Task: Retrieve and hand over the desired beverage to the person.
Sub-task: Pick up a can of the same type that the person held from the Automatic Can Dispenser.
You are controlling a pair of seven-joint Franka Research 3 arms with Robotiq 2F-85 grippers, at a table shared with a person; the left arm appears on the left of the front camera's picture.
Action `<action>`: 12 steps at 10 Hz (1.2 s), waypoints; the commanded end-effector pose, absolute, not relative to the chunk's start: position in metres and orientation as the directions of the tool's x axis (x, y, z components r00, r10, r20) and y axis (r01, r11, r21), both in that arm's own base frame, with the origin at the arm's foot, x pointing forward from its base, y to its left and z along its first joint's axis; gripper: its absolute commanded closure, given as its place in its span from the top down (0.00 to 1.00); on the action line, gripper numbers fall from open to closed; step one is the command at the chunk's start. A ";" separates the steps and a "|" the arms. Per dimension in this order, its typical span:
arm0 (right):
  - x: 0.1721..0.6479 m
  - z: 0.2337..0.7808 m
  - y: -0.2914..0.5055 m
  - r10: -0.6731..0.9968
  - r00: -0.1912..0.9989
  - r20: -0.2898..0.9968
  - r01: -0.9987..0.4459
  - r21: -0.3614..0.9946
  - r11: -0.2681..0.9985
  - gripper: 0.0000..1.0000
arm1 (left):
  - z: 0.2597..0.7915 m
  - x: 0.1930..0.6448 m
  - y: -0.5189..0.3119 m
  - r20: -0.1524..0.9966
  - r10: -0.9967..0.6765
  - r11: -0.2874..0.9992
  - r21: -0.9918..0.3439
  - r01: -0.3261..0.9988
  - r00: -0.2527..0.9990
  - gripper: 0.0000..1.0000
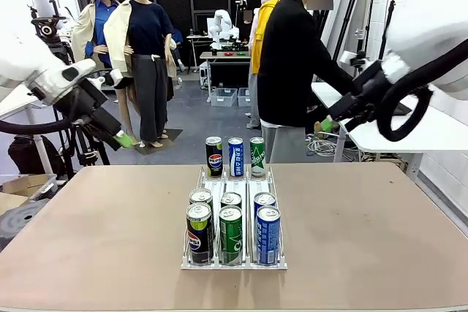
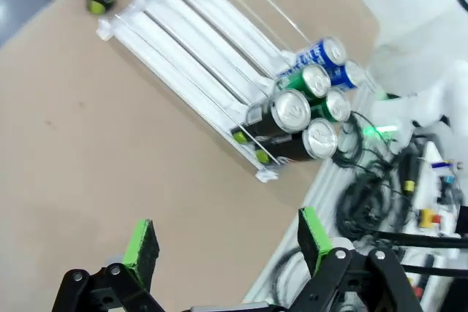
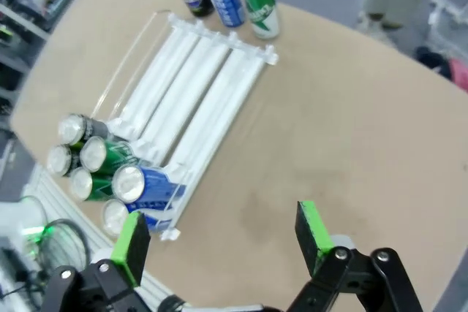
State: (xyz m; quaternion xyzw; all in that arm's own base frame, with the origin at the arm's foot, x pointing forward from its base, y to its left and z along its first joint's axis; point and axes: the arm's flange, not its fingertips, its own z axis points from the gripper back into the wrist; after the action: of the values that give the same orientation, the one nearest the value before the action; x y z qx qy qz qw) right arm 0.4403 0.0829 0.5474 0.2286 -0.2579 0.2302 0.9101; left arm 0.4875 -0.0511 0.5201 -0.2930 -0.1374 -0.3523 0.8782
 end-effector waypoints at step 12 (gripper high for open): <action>0.388 0.467 -0.172 -0.242 0.786 0.568 -0.446 0.794 0.413 1.00 | 0.511 0.495 0.162 0.374 0.116 0.426 -0.856 0.294 0.920 1.00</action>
State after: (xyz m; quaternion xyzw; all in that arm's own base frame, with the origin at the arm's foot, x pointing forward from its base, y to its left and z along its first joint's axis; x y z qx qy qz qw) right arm 0.3865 -0.1742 0.4709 0.5213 -0.3052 0.0569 0.7949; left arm 0.4909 0.1644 0.5037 -0.5231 -0.1936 -0.0546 0.8282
